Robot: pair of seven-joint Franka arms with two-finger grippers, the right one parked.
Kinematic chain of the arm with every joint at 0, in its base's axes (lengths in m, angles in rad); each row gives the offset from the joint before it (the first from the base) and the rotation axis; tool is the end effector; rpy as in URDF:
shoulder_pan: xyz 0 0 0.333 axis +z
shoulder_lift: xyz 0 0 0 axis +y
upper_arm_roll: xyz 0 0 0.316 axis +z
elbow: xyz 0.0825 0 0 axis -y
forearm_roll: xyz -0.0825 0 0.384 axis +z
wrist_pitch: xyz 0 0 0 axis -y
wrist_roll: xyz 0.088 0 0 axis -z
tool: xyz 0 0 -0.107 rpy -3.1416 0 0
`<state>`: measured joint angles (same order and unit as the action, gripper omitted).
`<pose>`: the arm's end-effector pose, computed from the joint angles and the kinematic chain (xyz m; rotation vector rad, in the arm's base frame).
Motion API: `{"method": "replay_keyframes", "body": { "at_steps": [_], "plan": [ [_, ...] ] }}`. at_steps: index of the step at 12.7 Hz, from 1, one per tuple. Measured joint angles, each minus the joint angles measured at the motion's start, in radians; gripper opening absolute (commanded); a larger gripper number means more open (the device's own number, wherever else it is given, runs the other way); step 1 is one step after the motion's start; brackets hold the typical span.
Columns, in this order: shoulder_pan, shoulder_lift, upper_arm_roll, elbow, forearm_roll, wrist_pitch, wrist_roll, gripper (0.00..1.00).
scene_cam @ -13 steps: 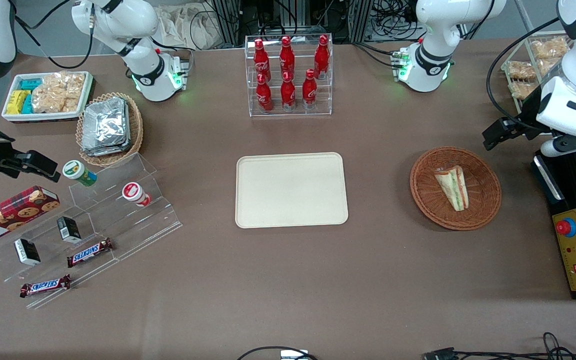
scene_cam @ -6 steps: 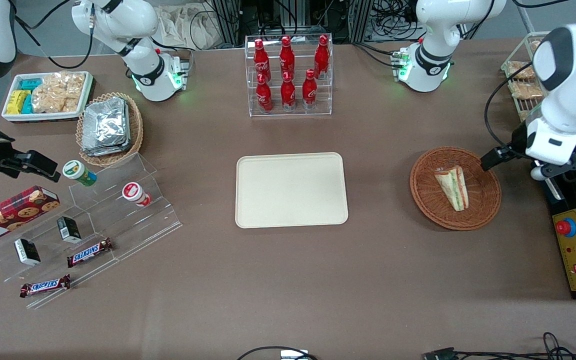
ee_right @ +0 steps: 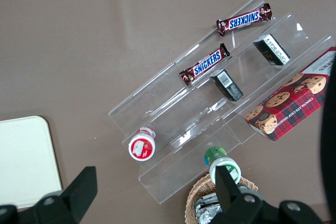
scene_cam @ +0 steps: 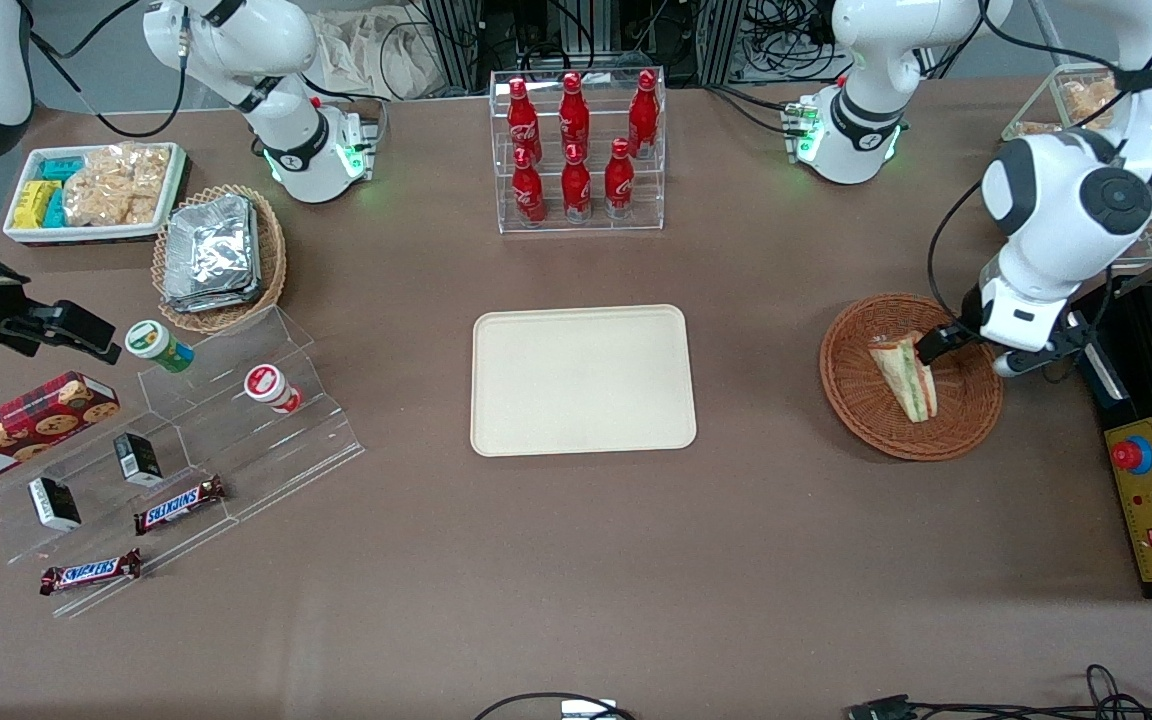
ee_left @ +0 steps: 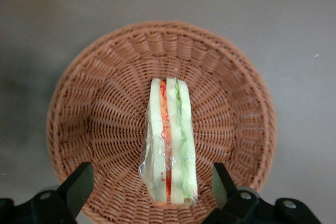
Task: Place sandwich from basket to tray
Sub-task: 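Lower the open left gripper around the wrapped sandwich in the basket, then close the left gripper on the wrapped sandwich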
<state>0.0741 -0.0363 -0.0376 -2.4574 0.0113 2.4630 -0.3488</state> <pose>0.4784 0.0175 0.3144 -3.0834 -0.5876 -0.0670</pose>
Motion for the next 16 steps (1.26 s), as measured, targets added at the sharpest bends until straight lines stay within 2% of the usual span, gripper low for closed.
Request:
{"method": "replay_keyframes", "body": {
  "at_steps": [14, 15, 16],
  "plan": [
    [-0.007, 0.21, -0.001, 0.002, -0.001, 0.175, 0.0, 1.0],
    [-0.007, 0.219, -0.002, 0.002, -0.001, 0.184, 0.0, 0.89],
    [-0.008, 0.229, -0.003, 0.002, -0.001, 0.199, 0.0, 0.4]
  ]
}}
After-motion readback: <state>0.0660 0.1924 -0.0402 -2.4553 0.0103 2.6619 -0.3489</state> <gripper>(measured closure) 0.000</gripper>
